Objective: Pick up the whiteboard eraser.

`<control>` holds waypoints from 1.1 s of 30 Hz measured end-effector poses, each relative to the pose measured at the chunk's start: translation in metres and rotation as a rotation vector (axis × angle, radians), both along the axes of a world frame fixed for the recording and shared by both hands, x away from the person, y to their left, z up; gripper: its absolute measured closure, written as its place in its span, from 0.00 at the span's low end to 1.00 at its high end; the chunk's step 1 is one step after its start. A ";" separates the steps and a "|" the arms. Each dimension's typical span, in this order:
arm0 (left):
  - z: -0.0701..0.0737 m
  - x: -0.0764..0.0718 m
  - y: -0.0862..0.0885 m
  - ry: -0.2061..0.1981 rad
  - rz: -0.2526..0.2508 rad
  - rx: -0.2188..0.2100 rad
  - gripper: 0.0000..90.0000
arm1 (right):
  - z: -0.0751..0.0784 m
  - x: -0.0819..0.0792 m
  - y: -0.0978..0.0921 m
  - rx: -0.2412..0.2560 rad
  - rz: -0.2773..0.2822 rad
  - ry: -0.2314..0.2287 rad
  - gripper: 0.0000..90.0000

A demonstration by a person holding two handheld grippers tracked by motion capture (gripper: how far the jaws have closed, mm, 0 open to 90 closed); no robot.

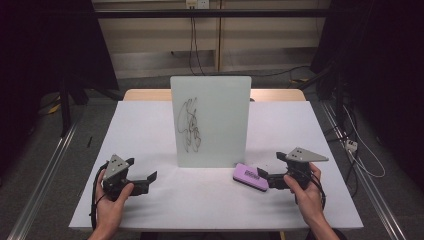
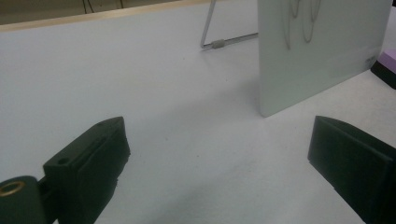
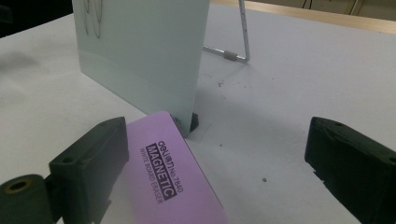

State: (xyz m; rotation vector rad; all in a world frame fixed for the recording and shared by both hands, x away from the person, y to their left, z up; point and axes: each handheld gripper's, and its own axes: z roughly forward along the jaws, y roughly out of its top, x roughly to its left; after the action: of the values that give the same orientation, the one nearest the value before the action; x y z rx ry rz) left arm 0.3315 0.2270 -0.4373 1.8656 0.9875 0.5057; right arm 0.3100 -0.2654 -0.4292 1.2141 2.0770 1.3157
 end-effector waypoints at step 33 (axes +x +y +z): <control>-0.001 0.002 0.000 0.007 -0.010 0.006 0.05 | 0.019 0.043 0.026 -0.072 0.166 0.077 0.09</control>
State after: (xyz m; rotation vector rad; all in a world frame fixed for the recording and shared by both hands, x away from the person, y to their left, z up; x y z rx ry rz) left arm 0.3332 0.2275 -0.4385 1.8780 0.9816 0.4964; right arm 0.3530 -0.2398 -0.4103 1.0986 2.3017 1.2708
